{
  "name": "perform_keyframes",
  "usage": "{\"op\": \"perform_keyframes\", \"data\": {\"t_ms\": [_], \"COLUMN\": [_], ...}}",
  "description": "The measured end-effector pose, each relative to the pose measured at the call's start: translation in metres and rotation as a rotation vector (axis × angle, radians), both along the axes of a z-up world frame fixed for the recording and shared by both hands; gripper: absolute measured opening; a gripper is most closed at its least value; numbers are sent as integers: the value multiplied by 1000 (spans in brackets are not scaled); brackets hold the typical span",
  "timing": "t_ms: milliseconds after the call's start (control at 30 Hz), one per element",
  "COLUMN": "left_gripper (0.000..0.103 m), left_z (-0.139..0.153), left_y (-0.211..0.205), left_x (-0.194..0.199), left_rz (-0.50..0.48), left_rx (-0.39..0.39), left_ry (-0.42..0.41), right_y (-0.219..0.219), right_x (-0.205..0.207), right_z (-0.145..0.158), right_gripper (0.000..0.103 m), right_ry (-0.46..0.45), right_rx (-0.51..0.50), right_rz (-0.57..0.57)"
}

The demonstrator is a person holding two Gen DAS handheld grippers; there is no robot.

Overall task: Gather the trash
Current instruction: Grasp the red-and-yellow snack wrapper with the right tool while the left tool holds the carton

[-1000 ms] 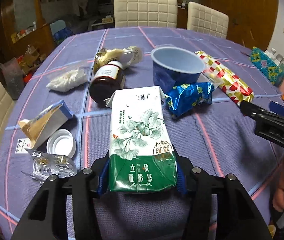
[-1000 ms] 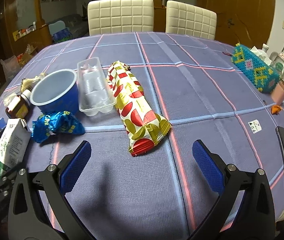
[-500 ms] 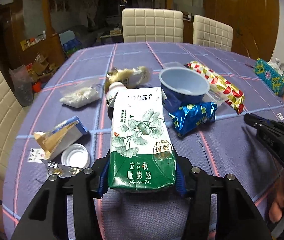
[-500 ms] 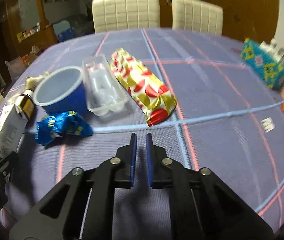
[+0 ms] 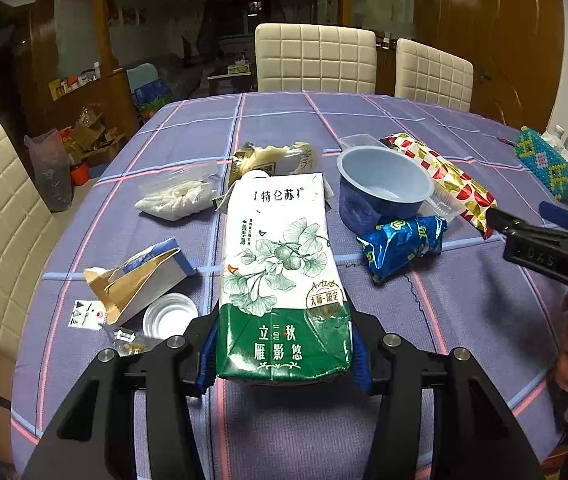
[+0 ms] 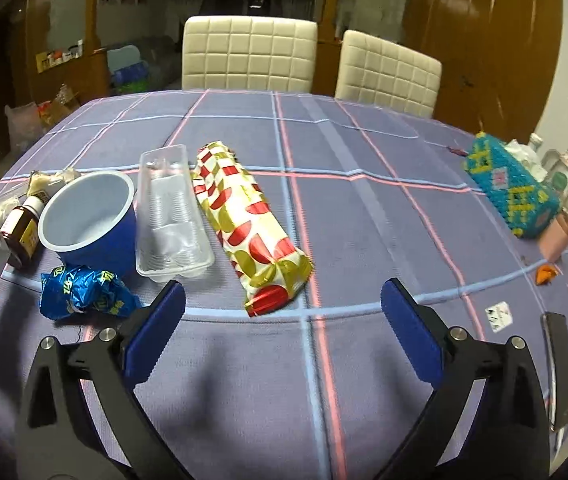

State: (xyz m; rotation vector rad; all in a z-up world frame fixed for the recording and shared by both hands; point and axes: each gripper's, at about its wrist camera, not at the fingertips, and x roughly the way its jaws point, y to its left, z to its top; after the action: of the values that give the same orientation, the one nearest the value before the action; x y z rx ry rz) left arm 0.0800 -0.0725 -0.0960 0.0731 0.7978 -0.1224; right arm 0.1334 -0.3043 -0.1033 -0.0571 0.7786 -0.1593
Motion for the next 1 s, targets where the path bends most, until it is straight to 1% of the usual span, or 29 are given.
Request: {"op": "perform_keyframes", "data": {"t_ms": [67,133,200,233,267,300,333,433,533,600,700,1000], "left_gripper": [50,50,50,50,50,50,50,50,50,50,50,50], "left_z": [0,1,1,0,0,0,-1,-1,2,7,16,43], "left_y": [-2,-5,-8,-9,-10,-10,-11,-11,-8,-6,-2,21], "left_x": [5,10,13,13,15,15,15,15,13,11,5,-7], "left_rz": [-1,2,3,3,3,2,0,-4,-3,0,7,48], "left_rx": [5,12,16,18,19,19,18,21,24,24,28,8], "left_ry": [-4,-10,-11,-12,-11,-9,-7,-7,-16,-30,-61,-126], "right_y": [0,-2,-5,-7,-9,-8,-6,-1,-1,0,7,38], "right_x": [12,22,30,31,31,30,28,16,2,-8,-25,-57], "right_z": [-9,-17,-24,-24,-25,-25,-25,-19,-11,-3,13,60], "right_gripper": [87,84,68,54,38,36,29,26,25,25,25,24], "right_ry": [43,71,105,102,98,97,94,53,13,-18,-78,-222], "right_rx": [9,14,55,88,122,126,114,92,106,123,110,92], "right_rz": [29,42,58,72,86,86,84,67,45,27,17,91]}}
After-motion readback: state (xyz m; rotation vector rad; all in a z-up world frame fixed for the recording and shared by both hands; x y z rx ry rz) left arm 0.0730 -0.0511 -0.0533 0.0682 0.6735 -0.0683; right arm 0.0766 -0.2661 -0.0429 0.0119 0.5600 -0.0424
